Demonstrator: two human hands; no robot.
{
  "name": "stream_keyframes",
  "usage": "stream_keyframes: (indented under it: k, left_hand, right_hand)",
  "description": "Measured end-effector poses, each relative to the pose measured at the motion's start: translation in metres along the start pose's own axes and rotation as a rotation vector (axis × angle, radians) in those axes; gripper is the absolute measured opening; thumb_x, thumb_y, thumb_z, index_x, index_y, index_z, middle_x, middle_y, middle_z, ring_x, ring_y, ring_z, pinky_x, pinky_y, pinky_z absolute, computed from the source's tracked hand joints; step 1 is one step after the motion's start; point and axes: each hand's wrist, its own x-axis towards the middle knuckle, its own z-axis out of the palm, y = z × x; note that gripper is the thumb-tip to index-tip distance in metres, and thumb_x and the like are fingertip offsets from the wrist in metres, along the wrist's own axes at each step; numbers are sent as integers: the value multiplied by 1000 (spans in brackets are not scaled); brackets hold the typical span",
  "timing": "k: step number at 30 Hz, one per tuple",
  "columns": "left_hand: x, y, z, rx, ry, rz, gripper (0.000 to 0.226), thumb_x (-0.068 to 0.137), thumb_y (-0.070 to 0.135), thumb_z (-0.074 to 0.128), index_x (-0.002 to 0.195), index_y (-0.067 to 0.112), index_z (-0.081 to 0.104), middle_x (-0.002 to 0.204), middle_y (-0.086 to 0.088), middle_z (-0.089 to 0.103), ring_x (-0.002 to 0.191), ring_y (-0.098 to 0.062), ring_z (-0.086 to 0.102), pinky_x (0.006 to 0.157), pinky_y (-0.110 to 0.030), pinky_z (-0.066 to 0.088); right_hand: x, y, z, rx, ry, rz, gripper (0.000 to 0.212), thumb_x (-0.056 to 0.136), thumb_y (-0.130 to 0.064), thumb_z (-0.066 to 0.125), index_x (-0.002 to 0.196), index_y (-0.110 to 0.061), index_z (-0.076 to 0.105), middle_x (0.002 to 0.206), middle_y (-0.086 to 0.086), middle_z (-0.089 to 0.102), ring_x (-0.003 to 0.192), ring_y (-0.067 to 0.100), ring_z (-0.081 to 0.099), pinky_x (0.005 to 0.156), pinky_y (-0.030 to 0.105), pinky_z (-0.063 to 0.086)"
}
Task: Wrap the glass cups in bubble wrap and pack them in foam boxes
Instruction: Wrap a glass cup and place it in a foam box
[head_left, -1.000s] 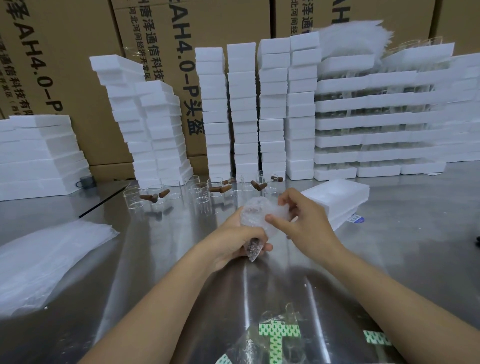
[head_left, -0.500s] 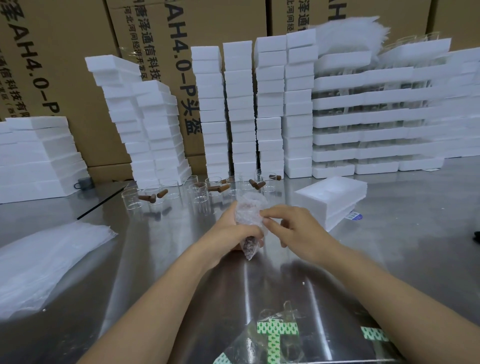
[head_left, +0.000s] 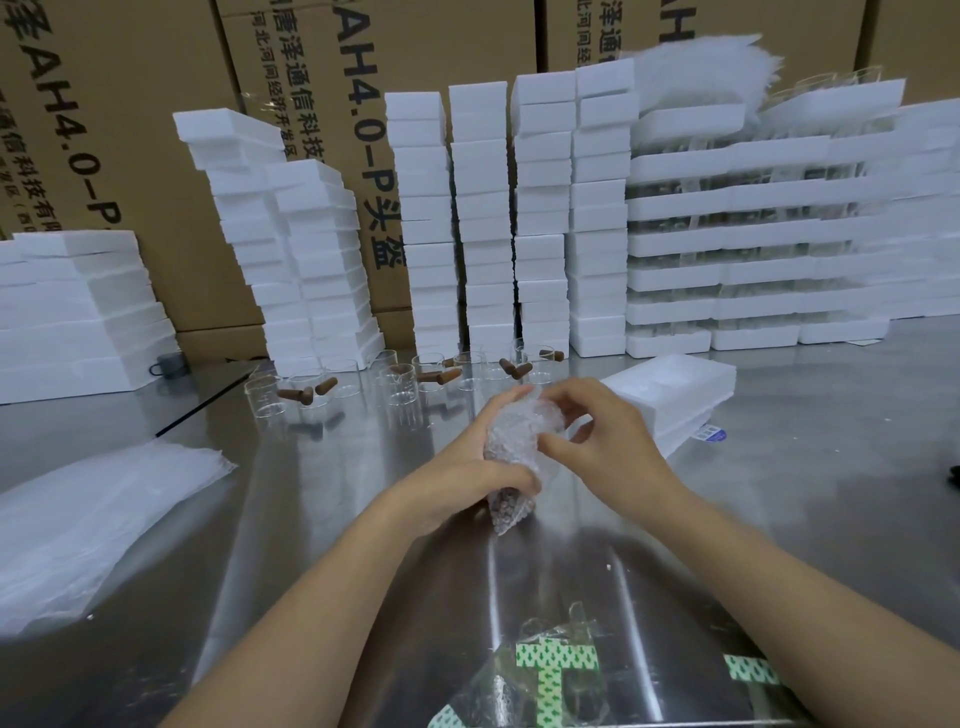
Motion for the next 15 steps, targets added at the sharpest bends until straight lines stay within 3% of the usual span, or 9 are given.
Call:
stream_keyframes:
  k: [3, 6, 9, 12, 15]
  left_hand:
    - [3, -3, 2, -39, 23, -10, 93, 67, 12, 86, 141, 59, 53, 139, -11, 65, 127, -37, 65, 109, -64, 52]
    - [6, -7, 2, -100, 3, -18, 88, 68, 10, 88, 139, 50, 56, 134, -16, 67, 127, -44, 63, 108, -68, 52]
    - [6, -7, 3, -119, -4, -11, 83, 67, 13, 92, 136, 48, 60, 132, -12, 69, 124, -36, 68, 104, -54, 57]
    - [5, -5, 3, -74, 13, 24, 70, 65, 19, 97, 123, 44, 68, 115, 0, 76, 108, -19, 75, 89, -34, 62]
    - [3, -2, 3, -30, 23, 56, 67, 67, 23, 96, 122, 44, 66, 108, 4, 76, 101, -14, 74, 83, -28, 59]
  right_hand:
    - [1, -4, -1, -16, 37, -58, 27, 74, -27, 74, 96, -33, 61, 93, -14, 62, 89, 13, 61, 71, 13, 44]
    - [0, -5, -1, -45, 68, -98, 34, 77, -15, 80, 94, -33, 57, 92, -13, 59, 88, 14, 59, 70, 15, 45]
    - [0, -8, 0, -90, 88, -150, 35, 78, -14, 80, 96, -34, 58, 95, -16, 58, 89, 13, 59, 71, 14, 44]
    - [-1, -9, -1, -120, 73, -184, 31, 80, -21, 76, 100, -37, 59, 97, -19, 58, 91, 11, 60, 74, 12, 43]
    - [-2, -9, 0, -149, 36, -182, 35, 82, -21, 78, 104, -40, 59, 100, -17, 60, 93, 12, 61, 75, 19, 46]
